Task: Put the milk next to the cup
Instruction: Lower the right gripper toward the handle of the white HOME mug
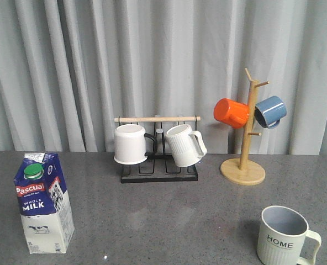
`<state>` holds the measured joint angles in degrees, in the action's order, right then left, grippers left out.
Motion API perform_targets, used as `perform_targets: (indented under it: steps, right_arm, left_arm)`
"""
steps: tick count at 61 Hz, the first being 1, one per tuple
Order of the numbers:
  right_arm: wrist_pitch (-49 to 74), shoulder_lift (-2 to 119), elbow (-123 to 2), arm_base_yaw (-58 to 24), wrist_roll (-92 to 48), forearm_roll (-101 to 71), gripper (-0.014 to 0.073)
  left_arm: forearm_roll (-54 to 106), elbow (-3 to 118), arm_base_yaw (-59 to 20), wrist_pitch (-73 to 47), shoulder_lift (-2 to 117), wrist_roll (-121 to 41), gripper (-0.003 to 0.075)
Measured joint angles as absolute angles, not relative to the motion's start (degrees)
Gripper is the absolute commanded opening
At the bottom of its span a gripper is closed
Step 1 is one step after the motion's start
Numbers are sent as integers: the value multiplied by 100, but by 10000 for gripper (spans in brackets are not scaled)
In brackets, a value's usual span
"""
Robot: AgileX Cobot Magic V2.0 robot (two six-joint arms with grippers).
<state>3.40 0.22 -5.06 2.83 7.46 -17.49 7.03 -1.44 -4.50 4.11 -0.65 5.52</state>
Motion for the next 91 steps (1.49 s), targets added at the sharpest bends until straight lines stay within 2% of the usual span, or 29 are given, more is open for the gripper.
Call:
perform_targets:
  steps: [7, 12, 18, 25, 31, 40, 52, 64, 74, 91]
  right_arm:
    - [596, 48, -1062, 283, 390, -1654, 165]
    - [688, 152, -1270, 283, 322, -1654, 300]
    - [775, 277, -1333, 283, 321, -1674, 477]
    - [792, 348, -1333, 283, 326, -1712, 581]
    - [553, 362, -1359, 283, 326, -1882, 584]
    - [1021, 627, -1889, 283, 157, -1810, 581]
    - [2635, 1744, -3576, 283, -339, -1188, 581]
    - [3726, 2936, -4781, 283, -403, -789, 564]
    - [4269, 3737, -4631, 283, -409, -789, 512]
    - [3743, 4446, -3689, 283, -416, -909, 495]
  left_arm:
    - [1234, -144, -450, 507, -65, 552, 24]
    - [1611, -144, -450, 507, -65, 552, 59]
    - [2134, -144, -450, 545, -65, 552, 137]
    - [2918, -144, -450, 613, -65, 569, 251]
    - [3939, -144, -450, 921, -65, 785, 329]
    - [4441, -111, -450, 1211, -65, 938, 376]
    - [2843, 1313, -450, -501, 205, 471, 409]
    - [1379, 3088, -450, -2529, 1680, 394, 409]
    - [772, 4031, -450, -2973, 2521, 388, 409]
    - [527, 4365, -450, -2972, 2788, 382, 409]
